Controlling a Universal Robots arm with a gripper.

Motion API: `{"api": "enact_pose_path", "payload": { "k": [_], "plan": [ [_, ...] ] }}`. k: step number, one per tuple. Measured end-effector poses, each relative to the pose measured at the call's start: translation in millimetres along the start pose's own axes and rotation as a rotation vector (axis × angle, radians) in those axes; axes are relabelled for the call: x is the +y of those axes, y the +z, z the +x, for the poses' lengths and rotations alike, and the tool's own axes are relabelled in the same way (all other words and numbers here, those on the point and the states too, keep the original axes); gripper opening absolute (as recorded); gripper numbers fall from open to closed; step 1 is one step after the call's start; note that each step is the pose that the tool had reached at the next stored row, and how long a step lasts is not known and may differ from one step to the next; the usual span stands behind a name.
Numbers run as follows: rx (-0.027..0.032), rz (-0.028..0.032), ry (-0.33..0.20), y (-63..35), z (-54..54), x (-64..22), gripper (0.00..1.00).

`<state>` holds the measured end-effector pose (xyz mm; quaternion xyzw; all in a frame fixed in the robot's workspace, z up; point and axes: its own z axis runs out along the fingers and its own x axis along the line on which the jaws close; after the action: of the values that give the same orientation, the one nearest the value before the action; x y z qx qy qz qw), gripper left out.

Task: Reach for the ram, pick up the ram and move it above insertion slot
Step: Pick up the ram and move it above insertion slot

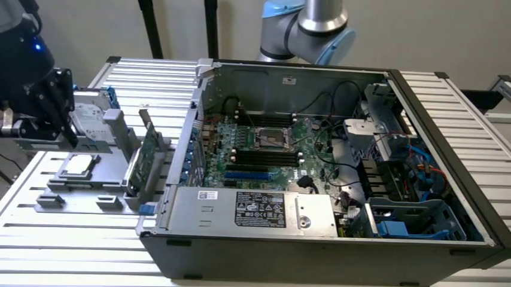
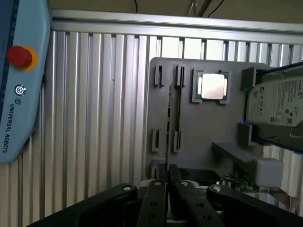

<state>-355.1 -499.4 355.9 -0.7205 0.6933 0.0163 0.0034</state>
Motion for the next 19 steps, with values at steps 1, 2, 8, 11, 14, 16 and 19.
{"api": "enact_pose_path", "payload": {
  "k": [1, 2, 8, 11, 14, 16, 19],
  "plan": [
    [0.0, 0.0, 0.0, -4.6, -0.2, -2.6, 0.13],
    [0.0001, -0.0001, 0.0, -9.1, -0.3, -5.6, 0.13],
    [-0.0001, -0.0001, 0.0, -35.5, -1.0, -29.6, 0.13],
    [-0.0001, -0.0004, 0.0, -40.6, -0.9, -43.3, 0.13],
    [-0.0007, -0.0008, 0.0, -43.6, -0.7, -56.9, 0.13],
    [-0.0012, -0.001, 0.0, -45.3, -0.5, -65.9, 0.13],
    [-0.0018, -0.0014, 0.0, -48.0, -0.3, -79.6, 0.13]
  ]
}}
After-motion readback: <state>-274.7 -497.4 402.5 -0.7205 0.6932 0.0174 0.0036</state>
